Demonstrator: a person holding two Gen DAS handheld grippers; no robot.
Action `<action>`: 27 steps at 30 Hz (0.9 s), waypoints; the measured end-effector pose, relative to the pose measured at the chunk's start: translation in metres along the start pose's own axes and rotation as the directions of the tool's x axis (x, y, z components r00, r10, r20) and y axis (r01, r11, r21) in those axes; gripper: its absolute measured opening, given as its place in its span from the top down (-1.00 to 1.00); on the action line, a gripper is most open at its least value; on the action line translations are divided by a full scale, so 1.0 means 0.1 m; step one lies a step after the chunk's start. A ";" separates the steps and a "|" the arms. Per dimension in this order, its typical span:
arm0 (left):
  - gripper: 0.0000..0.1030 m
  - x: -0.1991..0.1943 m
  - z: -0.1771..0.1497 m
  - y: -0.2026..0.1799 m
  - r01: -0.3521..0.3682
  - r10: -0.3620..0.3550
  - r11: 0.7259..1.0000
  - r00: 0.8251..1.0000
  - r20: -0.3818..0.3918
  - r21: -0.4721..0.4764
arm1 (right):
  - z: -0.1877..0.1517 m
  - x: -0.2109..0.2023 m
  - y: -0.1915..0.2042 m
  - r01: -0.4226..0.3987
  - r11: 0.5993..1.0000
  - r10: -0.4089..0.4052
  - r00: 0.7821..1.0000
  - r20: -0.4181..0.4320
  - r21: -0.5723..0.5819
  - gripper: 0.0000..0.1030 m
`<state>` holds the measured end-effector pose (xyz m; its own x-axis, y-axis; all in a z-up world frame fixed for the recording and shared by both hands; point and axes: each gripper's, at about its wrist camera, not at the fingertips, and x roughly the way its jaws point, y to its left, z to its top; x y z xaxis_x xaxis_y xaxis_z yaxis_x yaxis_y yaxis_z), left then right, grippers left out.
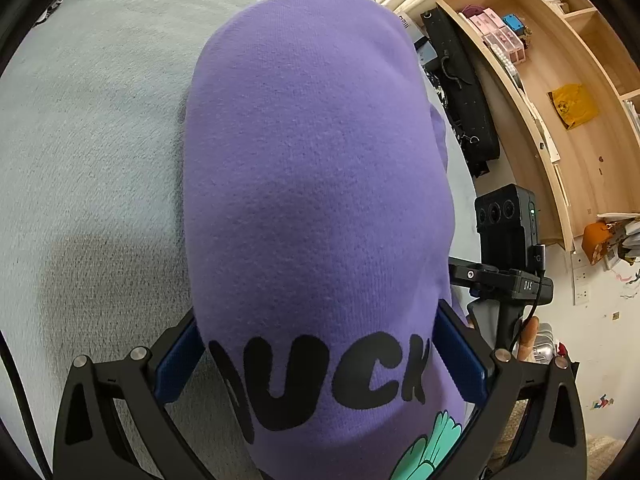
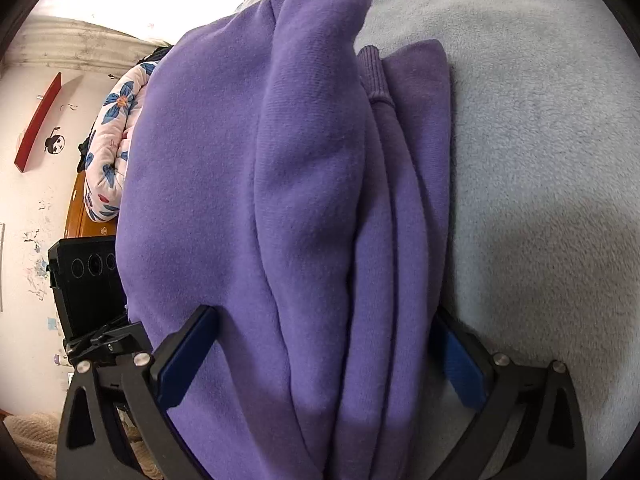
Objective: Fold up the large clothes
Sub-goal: 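Grasp the folded purple hoodie with both tools and lift it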
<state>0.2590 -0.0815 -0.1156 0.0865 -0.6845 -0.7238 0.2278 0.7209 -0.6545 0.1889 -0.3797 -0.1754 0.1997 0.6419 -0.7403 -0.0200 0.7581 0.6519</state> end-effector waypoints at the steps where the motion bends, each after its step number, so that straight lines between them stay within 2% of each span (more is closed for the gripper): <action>1: -1.00 -0.01 0.01 0.00 -0.002 0.002 1.000 1.000 0.000 0.000 | 0.00 0.00 0.01 0.003 1.000 -0.003 1.000 0.001 -0.003 -1.00; 6: -1.00 -0.06 -0.05 -0.02 -0.018 0.018 1.000 1.000 0.007 -0.001 | -0.05 0.01 0.11 0.039 0.999 -0.038 0.999 0.037 -0.032 -0.97; 9: -0.98 -0.07 -0.06 -0.06 -0.037 0.037 0.999 0.999 0.010 0.009 | -0.08 -0.04 0.14 0.033 0.999 -0.031 0.998 0.058 -0.036 -0.72; 14: -0.80 -0.14 -0.08 -0.20 -0.083 0.082 0.996 0.996 0.031 0.044 | -0.18 -0.15 0.23 0.069 0.997 -0.064 0.991 0.116 -0.037 -0.25; 19: -0.64 -0.27 -0.12 -0.40 -0.132 0.126 0.987 0.990 0.067 0.095 | -0.28 -0.25 0.35 0.120 0.993 -0.115 0.979 0.169 -0.020 0.02; 27: -0.60 -0.72 -0.30 -0.65 -0.205 0.185 0.966 0.974 0.134 0.160 | -0.61 -0.31 0.66 0.147 0.989 -0.142 0.967 0.211 -0.005 0.11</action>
<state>0.2087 -0.0764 -0.0274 0.2566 -0.5477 -0.7964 0.3573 0.8193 -0.4484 0.1219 -0.3426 -0.1196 0.4031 0.4884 -0.7740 0.0045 0.8447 0.5353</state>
